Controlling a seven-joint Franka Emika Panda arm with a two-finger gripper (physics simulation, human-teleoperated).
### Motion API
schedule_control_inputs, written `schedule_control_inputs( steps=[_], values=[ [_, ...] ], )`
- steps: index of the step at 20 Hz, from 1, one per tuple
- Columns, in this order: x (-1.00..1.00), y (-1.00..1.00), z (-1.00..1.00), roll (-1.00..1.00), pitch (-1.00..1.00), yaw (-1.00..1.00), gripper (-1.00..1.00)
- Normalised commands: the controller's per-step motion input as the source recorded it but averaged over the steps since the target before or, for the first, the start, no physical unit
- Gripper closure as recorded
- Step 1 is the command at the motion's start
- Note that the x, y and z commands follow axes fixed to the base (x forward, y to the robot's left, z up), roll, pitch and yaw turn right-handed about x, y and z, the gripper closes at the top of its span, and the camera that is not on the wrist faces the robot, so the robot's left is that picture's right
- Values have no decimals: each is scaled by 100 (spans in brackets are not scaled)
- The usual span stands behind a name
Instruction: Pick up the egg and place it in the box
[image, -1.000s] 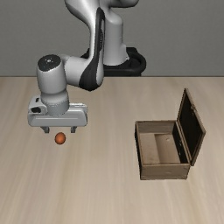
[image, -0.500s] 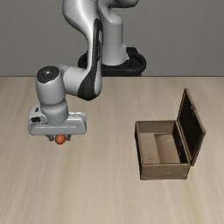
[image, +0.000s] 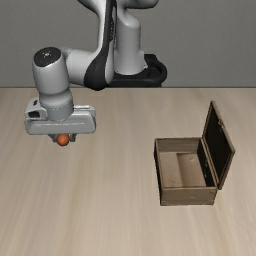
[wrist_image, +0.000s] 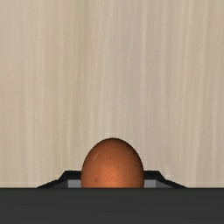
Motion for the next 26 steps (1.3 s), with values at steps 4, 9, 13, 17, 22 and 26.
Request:
schedule_control_inputs(
  steps=[4, 9, 13, 17, 22, 26],
  values=[
    [0, 0, 100, 0, 0, 0, 100],
    [0, 0, 100, 0, 0, 0, 100],
    [0, 75, 25, 0, 0, 0, 100],
    [0, 100, 0, 0, 0, 0, 100],
    [0, 100, 0, 0, 0, 0, 100],
    [0, 100, 0, 0, 0, 0, 100]
  ],
)
